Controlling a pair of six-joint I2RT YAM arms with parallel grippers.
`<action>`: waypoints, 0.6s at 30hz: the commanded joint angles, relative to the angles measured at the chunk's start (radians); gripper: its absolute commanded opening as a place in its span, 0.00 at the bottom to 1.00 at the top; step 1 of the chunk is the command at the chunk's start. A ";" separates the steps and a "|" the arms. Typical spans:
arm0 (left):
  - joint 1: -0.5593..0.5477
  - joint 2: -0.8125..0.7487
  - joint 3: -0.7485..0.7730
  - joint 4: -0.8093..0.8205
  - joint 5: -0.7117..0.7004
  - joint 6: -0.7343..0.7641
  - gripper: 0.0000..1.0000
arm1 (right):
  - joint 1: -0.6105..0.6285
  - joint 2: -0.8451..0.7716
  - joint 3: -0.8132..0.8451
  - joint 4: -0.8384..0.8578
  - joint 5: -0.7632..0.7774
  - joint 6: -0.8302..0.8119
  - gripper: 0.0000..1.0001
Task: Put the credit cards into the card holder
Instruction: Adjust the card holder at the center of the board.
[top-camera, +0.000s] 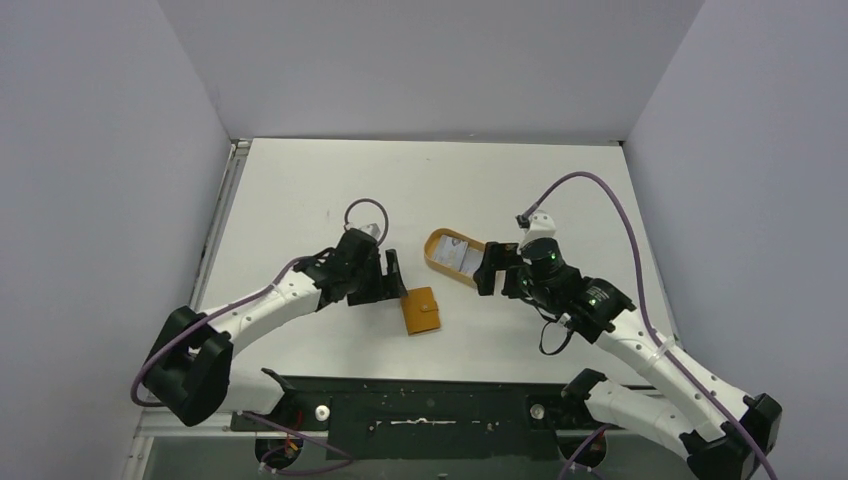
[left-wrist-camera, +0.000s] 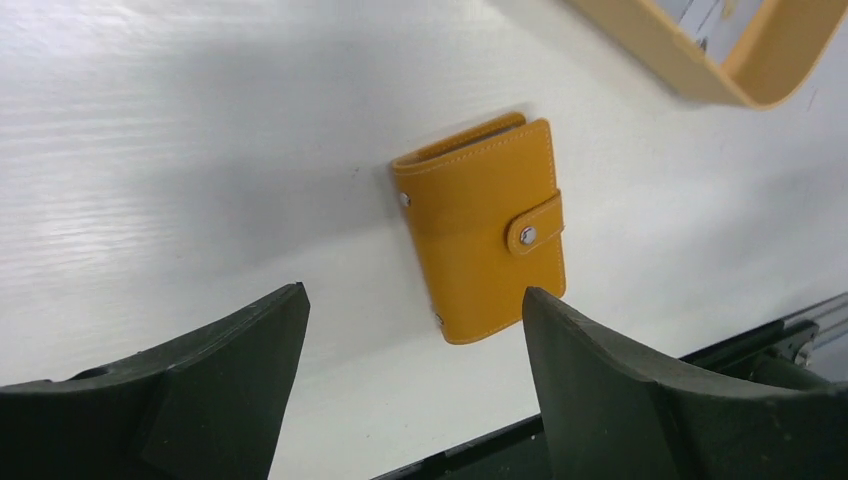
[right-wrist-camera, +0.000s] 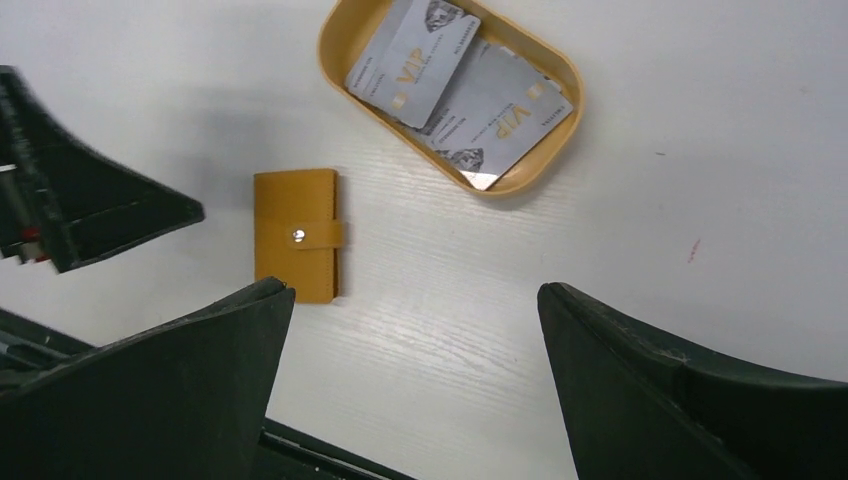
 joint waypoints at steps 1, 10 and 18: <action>0.012 -0.077 0.160 -0.242 -0.202 0.027 0.77 | 0.004 0.055 0.068 0.033 0.236 0.133 1.00; 0.014 -0.150 0.326 -0.426 -0.349 -0.010 0.83 | -0.151 0.325 0.203 0.088 0.226 0.119 1.00; 0.065 -0.365 0.159 -0.101 -0.203 0.091 0.97 | -0.202 0.445 0.271 0.269 0.370 0.122 1.00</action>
